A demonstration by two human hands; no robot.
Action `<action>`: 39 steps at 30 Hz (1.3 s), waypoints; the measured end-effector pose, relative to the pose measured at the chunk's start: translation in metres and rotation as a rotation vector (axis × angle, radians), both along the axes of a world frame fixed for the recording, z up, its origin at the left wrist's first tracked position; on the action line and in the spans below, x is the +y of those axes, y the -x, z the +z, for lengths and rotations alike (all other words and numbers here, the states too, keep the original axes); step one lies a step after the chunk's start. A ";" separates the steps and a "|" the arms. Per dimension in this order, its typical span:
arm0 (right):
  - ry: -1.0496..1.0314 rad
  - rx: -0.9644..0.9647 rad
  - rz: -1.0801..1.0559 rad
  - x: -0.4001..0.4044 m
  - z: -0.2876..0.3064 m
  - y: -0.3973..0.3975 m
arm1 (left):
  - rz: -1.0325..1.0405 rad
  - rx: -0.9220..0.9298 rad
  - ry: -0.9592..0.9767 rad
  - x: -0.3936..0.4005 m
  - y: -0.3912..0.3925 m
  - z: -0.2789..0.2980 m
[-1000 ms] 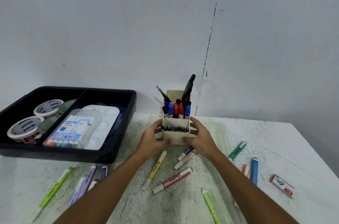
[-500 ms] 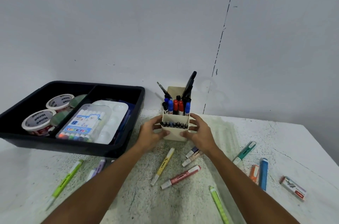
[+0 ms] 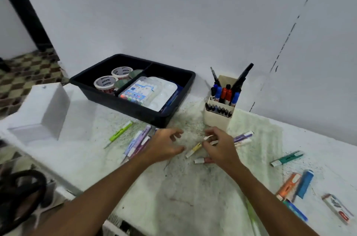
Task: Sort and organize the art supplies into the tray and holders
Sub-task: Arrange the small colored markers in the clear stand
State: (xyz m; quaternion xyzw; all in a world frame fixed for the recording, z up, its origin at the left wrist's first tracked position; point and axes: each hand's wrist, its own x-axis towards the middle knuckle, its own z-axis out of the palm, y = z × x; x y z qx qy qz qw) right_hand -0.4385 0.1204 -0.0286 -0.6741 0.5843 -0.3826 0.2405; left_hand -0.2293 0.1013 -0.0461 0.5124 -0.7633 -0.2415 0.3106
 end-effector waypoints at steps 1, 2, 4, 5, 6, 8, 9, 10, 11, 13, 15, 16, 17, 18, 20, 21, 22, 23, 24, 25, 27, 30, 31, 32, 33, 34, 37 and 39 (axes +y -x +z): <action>-0.006 0.011 0.054 0.000 0.001 -0.012 | 0.000 -0.019 0.053 0.010 -0.013 0.003; -0.012 0.013 0.116 -0.001 0.003 -0.030 | 0.018 -0.036 0.100 0.021 -0.031 0.006; -0.017 0.004 0.209 -0.003 0.007 -0.067 | 0.083 -0.062 0.210 0.037 -0.066 0.016; -0.017 -0.013 0.249 -0.004 0.010 -0.086 | 0.129 -0.063 0.250 0.044 -0.084 0.021; -0.018 -0.035 0.289 -0.004 0.013 -0.105 | 0.177 -0.055 0.275 0.051 -0.102 0.027; -0.044 -0.071 0.384 -0.008 0.018 -0.152 | 0.306 -0.036 0.316 0.065 -0.145 0.039; -0.060 -0.078 0.424 -0.011 0.020 -0.178 | 0.385 -0.034 0.350 0.070 -0.170 0.043; -0.073 -0.088 0.452 -0.014 0.021 -0.202 | 0.470 -0.038 0.380 0.073 -0.194 0.046; -0.083 -0.095 0.471 -0.018 0.023 -0.224 | 0.553 -0.049 0.401 0.074 -0.216 0.048; -0.117 -0.125 0.501 -0.026 0.025 -0.275 | 0.704 -0.096 0.409 0.074 -0.264 0.053; -0.198 -0.176 0.534 -0.036 0.026 -0.325 | 0.811 -0.141 0.369 0.067 -0.308 0.056; -0.252 -0.192 0.546 -0.042 0.025 -0.345 | 0.847 -0.131 0.320 0.063 -0.325 0.057; -0.303 -0.193 0.554 -0.049 0.025 -0.368 | 0.873 -0.090 0.245 0.057 -0.343 0.057; -0.351 -0.191 0.552 -0.055 0.024 -0.386 | 0.877 -0.038 0.163 0.051 -0.356 0.056; -0.453 -0.239 0.520 -0.066 0.024 -0.419 | 0.842 0.036 0.004 0.034 -0.377 0.051; -0.523 -0.304 0.491 -0.068 0.025 -0.431 | 0.814 0.037 -0.065 0.027 -0.381 0.050; -0.609 -0.385 0.456 -0.071 0.024 -0.442 | 0.792 0.024 -0.129 0.020 -0.384 0.048; -0.686 -0.454 0.426 -0.072 0.022 -0.450 | 0.772 0.000 -0.178 0.015 -0.384 0.046; -0.739 -0.495 0.408 -0.074 0.019 -0.456 | 0.757 -0.030 -0.219 0.010 -0.382 0.044; -0.773 -0.527 0.401 -0.075 0.015 -0.459 | 0.750 -0.059 -0.242 0.007 -0.378 0.041; -0.814 -0.608 0.401 -0.076 0.008 -0.460 | 0.764 -0.078 -0.242 0.005 -0.373 0.038; -0.823 -0.655 0.385 -0.078 0.003 -0.457 | 0.786 -0.031 -0.196 0.008 -0.371 0.033; -0.814 -0.652 0.372 -0.078 0.003 -0.456 | 0.787 0.001 -0.163 0.011 -0.369 0.033; -0.801 -0.650 0.360 -0.076 0.003 -0.454 | 0.785 0.032 -0.130 0.015 -0.366 0.032; -0.787 -0.661 0.351 -0.075 0.003 -0.452 | 0.773 0.054 -0.097 0.019 -0.363 0.031; -0.777 -0.680 0.346 -0.074 0.003 -0.448 | 0.754 0.072 -0.067 0.025 -0.358 0.030; -0.722 -0.737 0.358 -0.070 0.006 -0.435 | 0.713 0.183 0.014 0.041 -0.343 0.025; -0.659 -0.750 0.404 -0.066 0.012 -0.425 | 0.674 0.269 0.051 0.051 -0.338 0.023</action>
